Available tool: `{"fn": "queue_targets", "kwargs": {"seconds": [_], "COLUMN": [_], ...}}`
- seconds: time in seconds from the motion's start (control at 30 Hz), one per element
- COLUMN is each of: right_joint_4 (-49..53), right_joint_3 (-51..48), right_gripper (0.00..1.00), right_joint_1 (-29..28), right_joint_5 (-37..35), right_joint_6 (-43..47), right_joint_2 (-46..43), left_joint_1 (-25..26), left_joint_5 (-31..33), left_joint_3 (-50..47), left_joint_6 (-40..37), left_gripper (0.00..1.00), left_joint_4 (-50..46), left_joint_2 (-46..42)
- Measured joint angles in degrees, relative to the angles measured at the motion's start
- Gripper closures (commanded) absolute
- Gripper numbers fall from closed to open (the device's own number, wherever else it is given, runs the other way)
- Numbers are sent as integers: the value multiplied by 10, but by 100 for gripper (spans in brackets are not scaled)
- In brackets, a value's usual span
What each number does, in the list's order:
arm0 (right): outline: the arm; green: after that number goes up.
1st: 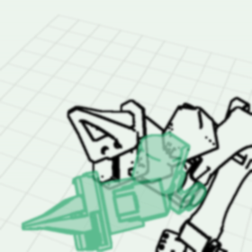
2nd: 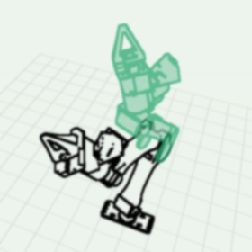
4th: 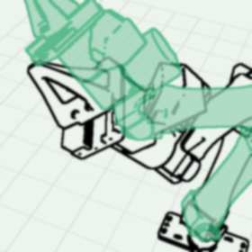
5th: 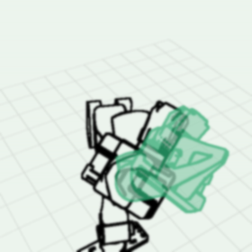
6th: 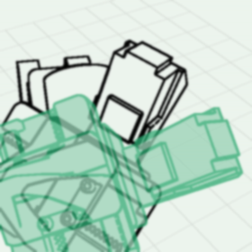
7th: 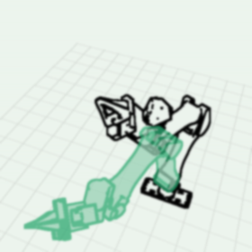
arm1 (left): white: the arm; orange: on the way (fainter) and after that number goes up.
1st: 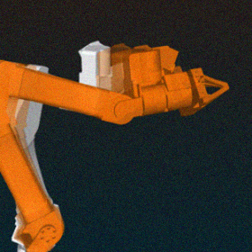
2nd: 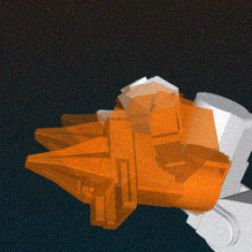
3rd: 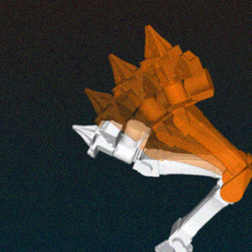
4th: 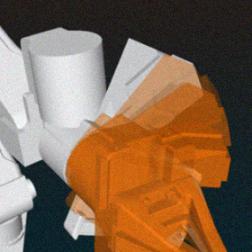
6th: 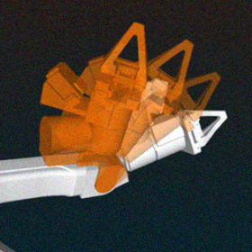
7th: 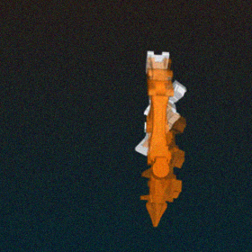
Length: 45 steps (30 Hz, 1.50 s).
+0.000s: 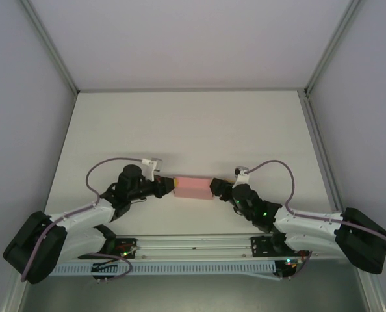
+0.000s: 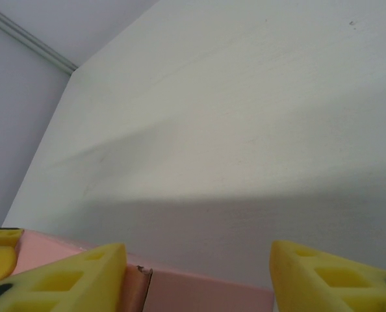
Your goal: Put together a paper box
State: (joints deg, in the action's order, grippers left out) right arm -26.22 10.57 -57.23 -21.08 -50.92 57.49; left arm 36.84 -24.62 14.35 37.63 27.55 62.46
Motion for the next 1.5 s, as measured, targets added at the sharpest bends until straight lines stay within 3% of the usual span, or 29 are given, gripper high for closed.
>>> {"fn": "queue_targets", "kwargs": {"seconds": [0.2, 0.37, 0.43, 0.5, 0.57, 0.6, 0.67, 0.73, 0.93, 1.0, 1.13, 1.2, 1.33, 1.5], "right_joint_4": [-71, -137, -162, -170, -153, -133, -66, 4, 167, 207, 256, 271, 324, 424], "right_joint_3": [-14, -33, -47, -56, -59, -56, -42, -25, 42, 73, 139, 173, 253, 366], "right_gripper": [61, 62, 61, 60, 56, 54, 49, 47, 38, 35, 8, 0, 0, 0], "right_joint_1": [3, 3, 3, 3, 3, 3, 4, 7, 13, 13, 14, 18, 19, 19], "right_joint_5": [14, 19, 23, 31, 35, 35, 28, 14, -16, -24, -26, -6, 95, 219], "right_joint_6": [54, 110, 130, 146, 154, 156, 158, 157, 142, 141, 154, 189, 321, 532], "right_joint_2": [23, 40, 38, 27, 5, -8, -41, -67, -101, -102, -101, -91, -36, 79], "left_joint_1": [-5, -9, -9, -9, -9, -9, -8, -7, -7, -7, -7, -6, -19, -60], "left_joint_5": [-14, -19, -20, -23, -26, -27, -30, -30, -10, -5, 29, 79, 190, 279], "left_joint_3": [-14, -15, -15, -15, -14, -13, -2, 24, 142, 177, 231, 260, 304, 317], "left_joint_6": [0, -3, -5, -5, -7, -11, -25, -43, -85, -92, -107, -109, -109, -109], "left_gripper": [100, 100, 95, 84, 80, 71, 65, 38, 2, 0, 0, 0, 0, 0], "left_joint_4": [51, 62, 63, 64, 62, 56, 25, -29, -185, -213, -269, -311, -373, -418], "left_joint_2": [18, 24, 25, 25, 24, 21, 16, 16, 34, 37, 37, 36, 30, 17]}}
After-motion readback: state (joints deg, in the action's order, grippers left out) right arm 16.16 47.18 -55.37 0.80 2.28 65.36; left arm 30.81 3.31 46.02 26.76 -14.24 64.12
